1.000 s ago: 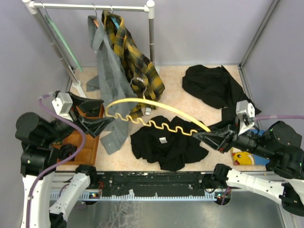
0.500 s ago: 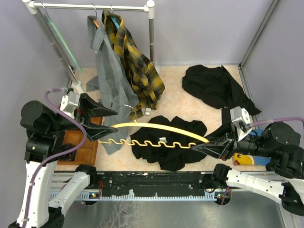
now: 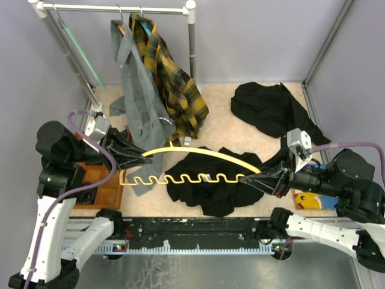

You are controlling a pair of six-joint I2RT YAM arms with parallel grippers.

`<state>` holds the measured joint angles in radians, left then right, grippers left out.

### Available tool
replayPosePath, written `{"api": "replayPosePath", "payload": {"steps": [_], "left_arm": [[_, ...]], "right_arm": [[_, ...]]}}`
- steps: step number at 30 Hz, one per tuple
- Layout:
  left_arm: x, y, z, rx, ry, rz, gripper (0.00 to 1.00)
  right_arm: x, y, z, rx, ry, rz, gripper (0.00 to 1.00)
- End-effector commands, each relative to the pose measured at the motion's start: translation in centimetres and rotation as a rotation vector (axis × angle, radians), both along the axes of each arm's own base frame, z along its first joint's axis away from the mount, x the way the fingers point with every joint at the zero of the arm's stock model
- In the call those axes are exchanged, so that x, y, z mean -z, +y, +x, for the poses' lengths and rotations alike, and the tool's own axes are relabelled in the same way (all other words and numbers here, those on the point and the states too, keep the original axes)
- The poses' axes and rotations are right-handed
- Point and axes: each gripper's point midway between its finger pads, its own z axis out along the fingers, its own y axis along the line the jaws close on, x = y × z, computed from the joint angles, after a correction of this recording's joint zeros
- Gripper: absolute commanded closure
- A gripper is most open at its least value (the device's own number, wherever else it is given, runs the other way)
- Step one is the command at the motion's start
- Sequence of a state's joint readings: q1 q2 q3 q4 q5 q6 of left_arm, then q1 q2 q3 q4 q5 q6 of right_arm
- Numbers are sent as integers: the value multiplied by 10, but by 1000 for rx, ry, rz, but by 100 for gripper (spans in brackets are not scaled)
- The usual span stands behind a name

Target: Place the shirt on the hanger

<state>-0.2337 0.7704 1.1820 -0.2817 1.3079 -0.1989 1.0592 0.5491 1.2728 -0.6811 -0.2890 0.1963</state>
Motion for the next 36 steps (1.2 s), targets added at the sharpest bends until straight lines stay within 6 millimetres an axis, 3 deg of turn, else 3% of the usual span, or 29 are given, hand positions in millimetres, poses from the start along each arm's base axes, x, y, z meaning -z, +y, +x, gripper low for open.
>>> {"api": "replayPosePath", "payload": {"steps": [1, 2, 3, 10, 12, 16, 22, 28, 36], "left_arm": [[-3, 0, 1, -9, -13, -1, 93], [-4, 0, 2, -11, -18, -2, 98], [-3, 0, 3, -17, -21, -2, 100], [4, 2, 23, -126, -64, 15, 100], [6, 3, 27, -140, -80, 22, 100], [14, 2, 37, -172, -107, 31, 100], [23, 7, 58, -307, -167, 51, 100], [24, 11, 65, -364, -270, 71, 97], [25, 11, 70, -341, -436, 118, 100]], "right_arm": [[-29, -3, 2, 17, -61, 83, 100], [-28, -4, 2, 19, -60, 78, 100], [-26, -4, 3, 25, -59, 70, 92], [-2, -16, 19, 130, -20, -92, 26], [1, -19, 22, 152, 0, -146, 20], [2, -24, 38, 245, 38, -228, 15], [-18, -21, 59, 337, 22, -247, 14], [-28, 1, 71, 307, -48, -297, 13], [-15, 30, 87, 261, -114, -407, 12]]}}
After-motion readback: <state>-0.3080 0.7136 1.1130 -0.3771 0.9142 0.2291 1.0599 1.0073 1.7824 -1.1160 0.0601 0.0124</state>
